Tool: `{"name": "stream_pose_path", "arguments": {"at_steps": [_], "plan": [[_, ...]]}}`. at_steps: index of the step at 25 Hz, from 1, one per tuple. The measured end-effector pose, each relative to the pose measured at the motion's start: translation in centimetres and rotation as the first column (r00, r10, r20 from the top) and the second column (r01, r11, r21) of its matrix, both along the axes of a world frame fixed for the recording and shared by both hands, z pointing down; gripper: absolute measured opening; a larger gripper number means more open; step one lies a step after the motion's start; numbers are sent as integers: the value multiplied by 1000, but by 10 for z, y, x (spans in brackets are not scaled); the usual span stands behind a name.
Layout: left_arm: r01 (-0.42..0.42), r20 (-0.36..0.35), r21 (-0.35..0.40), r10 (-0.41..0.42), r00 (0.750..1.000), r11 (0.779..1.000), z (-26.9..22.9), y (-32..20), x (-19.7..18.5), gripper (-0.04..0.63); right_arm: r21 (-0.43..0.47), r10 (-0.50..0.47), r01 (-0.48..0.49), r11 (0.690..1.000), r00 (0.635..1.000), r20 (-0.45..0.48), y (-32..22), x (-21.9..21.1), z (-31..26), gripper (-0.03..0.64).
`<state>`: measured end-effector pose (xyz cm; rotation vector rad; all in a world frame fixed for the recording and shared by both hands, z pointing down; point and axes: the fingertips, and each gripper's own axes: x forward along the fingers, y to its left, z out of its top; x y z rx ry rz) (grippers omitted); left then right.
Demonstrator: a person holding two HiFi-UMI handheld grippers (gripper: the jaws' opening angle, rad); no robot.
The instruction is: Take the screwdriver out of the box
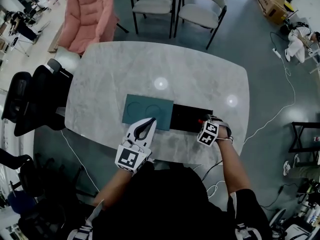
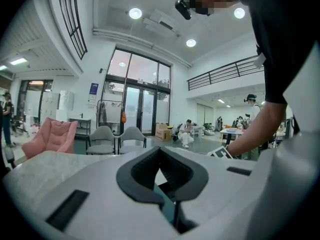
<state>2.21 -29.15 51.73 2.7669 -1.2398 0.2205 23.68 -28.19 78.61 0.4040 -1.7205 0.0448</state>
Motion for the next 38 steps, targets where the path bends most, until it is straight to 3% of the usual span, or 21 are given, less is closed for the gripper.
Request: {"name": "stream_pose_path", "arguments": {"at_steps": [6,14,18,23,25,28,32,38], "plan": [[8,-3,-9,-9,1000,1000,3,5,-9,6,50,27,-28,998,1000,15,-2,-3,-8,113],[-31,-18,5,31,999,999,0,12,0,6,226,88,-113,968,989,118,-3,-11,-47,112],[-42,-14,11,42,999,999,-5,15,4,6,354,97,-158,922,978,184,-4,-16,-85,112],[-61,-27,24,62,998,998,-10,20,10,6,509,100,-259,821,943,318,-5,-25,-152,112],[-65,-34,27,66,997,997,-14,22,13,6,530,114,-348,774,898,424,-5,-29,-182,112],[-72,-47,35,73,996,997,-20,24,17,6,511,131,-494,704,797,590,-4,-34,-223,112],[-73,-63,47,76,995,996,-28,25,22,6,420,119,-657,626,613,781,0,-40,-268,112],[-77,-82,79,84,993,994,-43,24,24,6,261,117,-816,516,369,922,8,-35,-308,112]]}}
